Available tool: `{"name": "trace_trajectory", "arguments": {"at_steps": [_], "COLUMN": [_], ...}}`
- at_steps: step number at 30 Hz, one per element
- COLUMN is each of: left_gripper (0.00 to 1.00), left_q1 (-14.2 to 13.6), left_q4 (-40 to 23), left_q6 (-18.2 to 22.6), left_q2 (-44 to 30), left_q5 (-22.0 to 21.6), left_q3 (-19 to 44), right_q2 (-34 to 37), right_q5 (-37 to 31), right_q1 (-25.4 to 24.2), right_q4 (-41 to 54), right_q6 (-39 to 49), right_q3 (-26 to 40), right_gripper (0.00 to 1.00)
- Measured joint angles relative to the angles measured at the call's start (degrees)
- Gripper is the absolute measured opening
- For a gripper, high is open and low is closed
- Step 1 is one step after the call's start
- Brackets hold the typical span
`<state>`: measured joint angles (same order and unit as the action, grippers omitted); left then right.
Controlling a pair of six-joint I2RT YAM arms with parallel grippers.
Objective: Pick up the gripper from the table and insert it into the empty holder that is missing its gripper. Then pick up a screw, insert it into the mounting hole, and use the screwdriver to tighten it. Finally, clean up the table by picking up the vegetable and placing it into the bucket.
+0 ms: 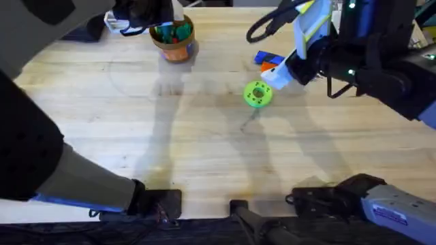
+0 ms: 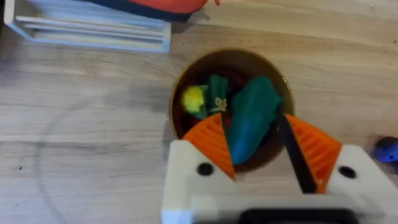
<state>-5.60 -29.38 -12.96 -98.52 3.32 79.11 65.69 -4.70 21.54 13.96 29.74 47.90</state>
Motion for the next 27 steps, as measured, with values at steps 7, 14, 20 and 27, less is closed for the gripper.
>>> {"name": "trace_trajectory", "arguments": {"at_steps": [7, 14, 20, 27], "left_gripper": [0.964, 0.985, 0.987, 0.985], "left_q1": [0.0, 0.0, -0.01, -0.01], "left_q4": [0.12, -5.06, -21.09, -36.8], "left_q6": [-0.65, -0.06, 7.32, 15.83], "left_q2": [0.0, 2.43, 15.76, 30.69], "left_q5": [0.12, 0.13, 0.13, 0.13], "left_q3": [0.0, 0.44, 1.21, 2.47], "right_q2": [0.0, -0.53, -4.42, -10.55], "right_q5": [-0.01, -0.01, 0.01, -0.01], "right_q1": [0.0, 0.0, 0.0, 0.0], "right_q4": [0.02, 3.53, 16.28, 21.56], "right_q6": [2.02, -2.37, -8.93, -13.35], "right_q3": [0.0, 0.38, 6.52, 11.21], "right_gripper": [0.994, 0.994, 0.994, 0.994]}}
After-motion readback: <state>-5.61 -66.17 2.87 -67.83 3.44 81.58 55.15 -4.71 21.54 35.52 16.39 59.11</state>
